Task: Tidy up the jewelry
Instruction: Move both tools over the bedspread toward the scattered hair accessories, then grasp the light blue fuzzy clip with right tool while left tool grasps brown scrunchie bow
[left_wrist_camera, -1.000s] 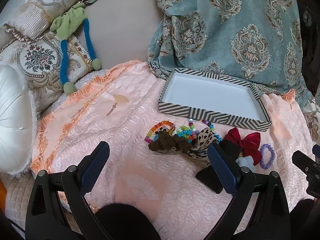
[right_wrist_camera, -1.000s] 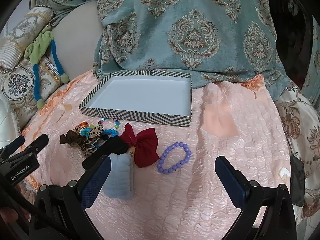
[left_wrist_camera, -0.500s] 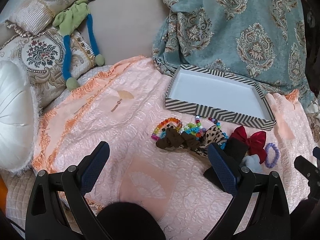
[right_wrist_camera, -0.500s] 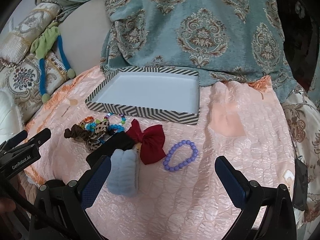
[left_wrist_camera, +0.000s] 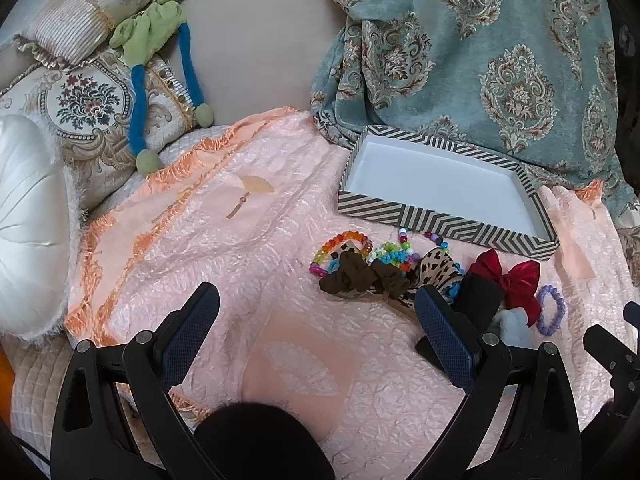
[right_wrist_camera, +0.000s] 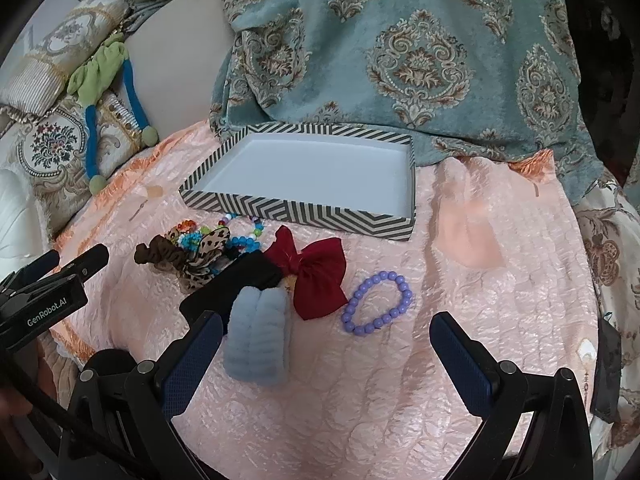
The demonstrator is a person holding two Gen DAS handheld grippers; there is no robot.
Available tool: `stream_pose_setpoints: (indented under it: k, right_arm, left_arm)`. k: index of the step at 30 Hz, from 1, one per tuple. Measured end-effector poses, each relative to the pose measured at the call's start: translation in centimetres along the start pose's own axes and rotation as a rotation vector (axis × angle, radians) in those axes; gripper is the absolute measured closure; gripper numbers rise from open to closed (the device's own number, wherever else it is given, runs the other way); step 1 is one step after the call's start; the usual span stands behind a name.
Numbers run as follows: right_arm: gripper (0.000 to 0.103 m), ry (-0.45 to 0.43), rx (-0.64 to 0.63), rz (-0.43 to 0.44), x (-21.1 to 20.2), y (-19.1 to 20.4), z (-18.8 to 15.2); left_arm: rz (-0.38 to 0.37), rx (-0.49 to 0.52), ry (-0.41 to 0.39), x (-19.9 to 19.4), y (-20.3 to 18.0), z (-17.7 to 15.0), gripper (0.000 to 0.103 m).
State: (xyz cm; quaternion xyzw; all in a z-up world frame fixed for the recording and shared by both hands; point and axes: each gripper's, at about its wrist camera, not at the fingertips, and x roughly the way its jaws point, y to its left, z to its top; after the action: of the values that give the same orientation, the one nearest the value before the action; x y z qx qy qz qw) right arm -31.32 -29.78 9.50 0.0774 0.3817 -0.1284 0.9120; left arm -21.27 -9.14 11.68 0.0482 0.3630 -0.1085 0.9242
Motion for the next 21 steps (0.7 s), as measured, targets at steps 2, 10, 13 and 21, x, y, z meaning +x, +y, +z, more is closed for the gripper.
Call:
stream_pose_setpoints:
  k: [2,10,13,21]
  right_arm:
    - [0.0,0.003,-0.002,0.007,0.1,0.1,0.0]
    - [0.0,0.028,-0.008,0.035,1.2,0.5,-0.5]
    - [0.004,0.037,0.0,0.066,1.8,0.5,-0.7]
    - [0.019,0.096,-0.02,0.128,4.2,1.5,-1.6]
  left_arm:
    - [-0.002,-0.002,0.004,0.2,0.2,0.0,0.004]
    - [-0.02,-0.034,0.046,1.3,2.3,0.0,0.004]
    - [-0.038,-0.048,0.065,1.9,3.5,-0.1,0.004]
    - [-0.144,-0.039,0.119,3.5,3.3,0.2,0.004]
